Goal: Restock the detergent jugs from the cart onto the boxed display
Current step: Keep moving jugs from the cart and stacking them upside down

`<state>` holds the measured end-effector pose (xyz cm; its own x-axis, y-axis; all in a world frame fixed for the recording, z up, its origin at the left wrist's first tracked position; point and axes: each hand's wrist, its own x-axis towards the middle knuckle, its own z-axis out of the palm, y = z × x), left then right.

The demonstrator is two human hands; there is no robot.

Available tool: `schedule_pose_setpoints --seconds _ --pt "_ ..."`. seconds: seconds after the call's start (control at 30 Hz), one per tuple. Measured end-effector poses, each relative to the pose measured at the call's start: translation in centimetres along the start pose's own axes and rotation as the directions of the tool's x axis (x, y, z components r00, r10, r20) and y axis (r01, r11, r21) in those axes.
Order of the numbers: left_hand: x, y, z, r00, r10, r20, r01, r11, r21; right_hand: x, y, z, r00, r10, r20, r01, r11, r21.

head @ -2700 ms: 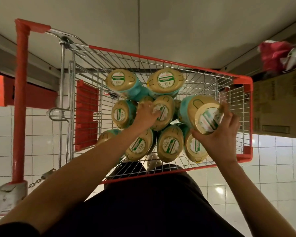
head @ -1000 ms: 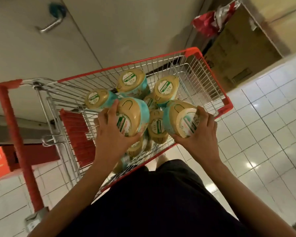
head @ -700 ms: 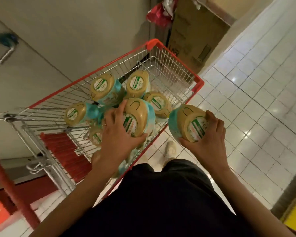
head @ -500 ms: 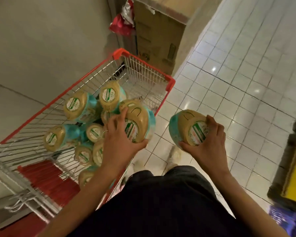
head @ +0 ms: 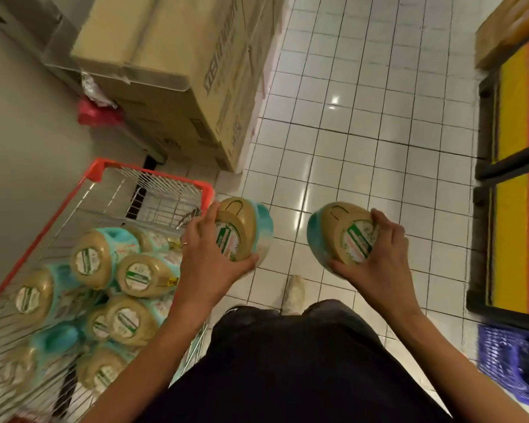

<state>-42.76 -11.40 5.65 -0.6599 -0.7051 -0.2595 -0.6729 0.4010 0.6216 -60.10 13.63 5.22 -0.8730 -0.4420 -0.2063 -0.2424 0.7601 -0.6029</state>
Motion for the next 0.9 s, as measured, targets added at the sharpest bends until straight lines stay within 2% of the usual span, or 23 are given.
schedule_pose_setpoints --seconds 0.4,0.67,0.9 --pt "16.6 8.8 2.7 0.998 0.064 0.0 -0.064 0.997 0.045 18.0 0.3 -4.2 0.999 -0.013 -0.037 0.014 0.999 0.032" --pt "33.1 14.3 2.3 0.996 0.069 0.055 -0.071 0.997 0.041 32.7 -3.9 -6.3 0.998 0.006 -0.066 -0.005 1.0 0.024" --pt "46.7 21.5 0.3 0.984 0.17 0.055 -0.17 0.985 -0.004 45.1 -7.3 -9.3 0.993 0.061 -0.105 -0.056 0.997 0.049"
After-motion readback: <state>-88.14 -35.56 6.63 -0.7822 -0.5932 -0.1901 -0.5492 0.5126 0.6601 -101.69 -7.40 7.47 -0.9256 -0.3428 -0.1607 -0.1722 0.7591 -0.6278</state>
